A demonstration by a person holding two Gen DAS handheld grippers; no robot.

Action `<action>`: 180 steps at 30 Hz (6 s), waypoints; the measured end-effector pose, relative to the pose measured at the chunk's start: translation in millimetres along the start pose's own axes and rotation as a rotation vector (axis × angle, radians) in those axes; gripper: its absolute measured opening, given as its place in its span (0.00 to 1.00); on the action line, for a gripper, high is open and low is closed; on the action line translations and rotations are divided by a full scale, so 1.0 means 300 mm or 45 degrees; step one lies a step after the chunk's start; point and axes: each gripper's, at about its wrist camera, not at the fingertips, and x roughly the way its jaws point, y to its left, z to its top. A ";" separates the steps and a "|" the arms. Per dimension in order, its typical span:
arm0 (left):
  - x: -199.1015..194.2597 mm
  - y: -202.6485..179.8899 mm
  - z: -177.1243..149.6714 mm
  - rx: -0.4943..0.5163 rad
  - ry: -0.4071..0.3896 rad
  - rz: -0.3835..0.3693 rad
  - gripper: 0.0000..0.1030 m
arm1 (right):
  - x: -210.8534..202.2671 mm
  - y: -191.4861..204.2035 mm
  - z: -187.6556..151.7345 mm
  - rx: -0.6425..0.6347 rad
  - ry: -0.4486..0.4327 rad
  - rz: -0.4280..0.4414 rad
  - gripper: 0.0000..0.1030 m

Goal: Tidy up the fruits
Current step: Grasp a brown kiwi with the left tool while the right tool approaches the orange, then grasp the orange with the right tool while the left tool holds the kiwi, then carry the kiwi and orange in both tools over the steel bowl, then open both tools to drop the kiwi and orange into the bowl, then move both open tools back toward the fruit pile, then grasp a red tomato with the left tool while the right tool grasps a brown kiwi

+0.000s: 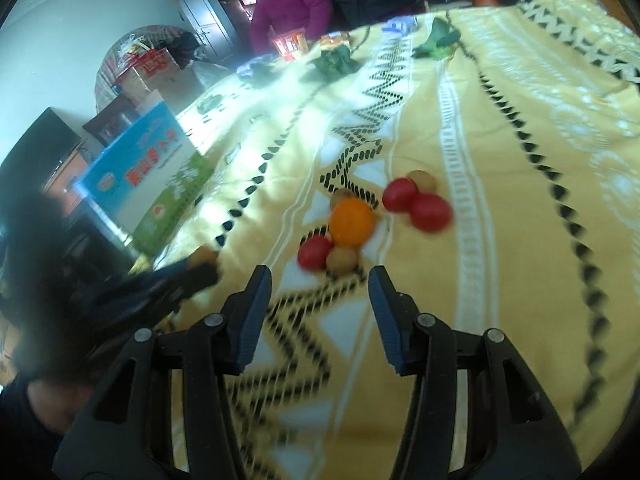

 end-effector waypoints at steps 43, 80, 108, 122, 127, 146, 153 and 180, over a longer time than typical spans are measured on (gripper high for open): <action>-0.967 0.542 -0.006 -0.309 -0.534 0.361 0.21 | -0.186 1.025 0.058 -0.662 -0.155 0.000 0.35; -1.214 1.398 -0.402 -0.856 -0.410 0.665 0.34 | 0.335 1.846 -0.229 -0.874 0.404 0.440 0.36; -1.207 0.801 -0.228 -0.510 -0.646 0.450 0.80 | -0.266 1.136 -0.364 -0.522 0.146 0.312 0.81; -0.829 0.170 -0.076 -0.038 -0.390 0.127 0.87 | -0.400 0.652 -0.401 -0.231 0.078 0.093 0.81; -0.606 0.042 -0.066 0.043 -0.218 0.057 0.87 | -0.416 0.487 -0.415 -0.117 0.073 0.043 0.81; 0.234 -0.121 0.022 0.252 0.230 -0.055 0.40 | -0.376 0.050 -0.399 0.151 0.076 -0.068 0.81; 0.297 -0.133 0.057 0.267 0.205 -0.059 0.40 | -0.343 -0.011 -0.374 0.168 0.089 -0.084 0.81; 0.058 0.046 -0.005 0.021 0.039 0.008 0.24 | 0.140 0.043 0.012 -0.165 0.135 -0.158 0.48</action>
